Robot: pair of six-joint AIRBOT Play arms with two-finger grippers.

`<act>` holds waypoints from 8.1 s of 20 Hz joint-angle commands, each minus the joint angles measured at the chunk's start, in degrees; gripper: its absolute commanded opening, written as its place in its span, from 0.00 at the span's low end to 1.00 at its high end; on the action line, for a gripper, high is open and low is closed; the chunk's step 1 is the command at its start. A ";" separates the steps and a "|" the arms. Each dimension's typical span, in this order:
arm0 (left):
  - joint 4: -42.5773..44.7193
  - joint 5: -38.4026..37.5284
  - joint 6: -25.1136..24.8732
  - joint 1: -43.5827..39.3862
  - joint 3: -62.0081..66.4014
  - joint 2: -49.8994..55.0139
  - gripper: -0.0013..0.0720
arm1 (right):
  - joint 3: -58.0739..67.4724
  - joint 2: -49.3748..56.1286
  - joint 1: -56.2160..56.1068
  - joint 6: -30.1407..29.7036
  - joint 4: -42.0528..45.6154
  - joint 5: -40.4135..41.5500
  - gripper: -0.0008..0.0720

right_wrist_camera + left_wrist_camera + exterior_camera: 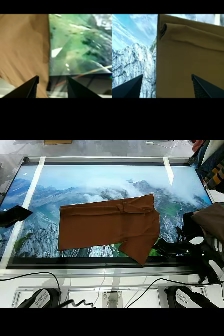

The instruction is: Fold the clothes and pants, and hang the long-sleeved shirts on hangers.

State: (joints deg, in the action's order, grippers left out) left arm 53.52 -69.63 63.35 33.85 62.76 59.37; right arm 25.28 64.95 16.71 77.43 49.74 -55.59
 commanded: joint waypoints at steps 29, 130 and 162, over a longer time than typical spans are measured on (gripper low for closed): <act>5.86 4.15 0.31 1.25 -29.55 11.17 0.68 | -0.33 5.05 -8.92 -17.11 -7.50 5.25 0.03; -8.48 -4.07 -2.89 -19.47 25.53 13.64 0.03 | 71.78 47.71 -62.27 6.10 1.73 30.77 0.02; -14.58 32.92 -2.69 -53.57 24.98 35.45 0.98 | 72.28 42.34 -13.81 -1.73 9.62 -7.28 0.02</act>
State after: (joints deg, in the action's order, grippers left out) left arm 38.92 -32.75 60.69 -21.80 87.72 96.51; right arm 97.86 104.18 1.13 81.19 68.14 -60.99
